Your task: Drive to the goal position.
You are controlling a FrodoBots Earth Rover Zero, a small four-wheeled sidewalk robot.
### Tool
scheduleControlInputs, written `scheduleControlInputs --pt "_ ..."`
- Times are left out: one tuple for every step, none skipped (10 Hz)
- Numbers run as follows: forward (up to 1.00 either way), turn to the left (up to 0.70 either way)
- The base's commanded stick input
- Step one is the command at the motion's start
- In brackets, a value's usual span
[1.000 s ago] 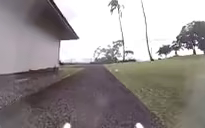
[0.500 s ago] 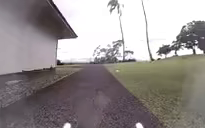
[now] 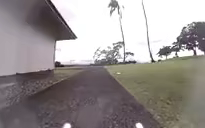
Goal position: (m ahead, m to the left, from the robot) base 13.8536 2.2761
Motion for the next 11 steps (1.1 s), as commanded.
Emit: scheduleControlInputs --pt "0.7 0.0" --pt "0.7 0.0" --pt "0.7 0.0" --pt "0.7 0.0" --pt "0.7 0.0" --pt "0.7 0.0" --pt "0.7 0.0" --pt "0.7 0.0" --pt "0.7 0.0" --pt "0.7 0.0" --pt "0.7 0.0"
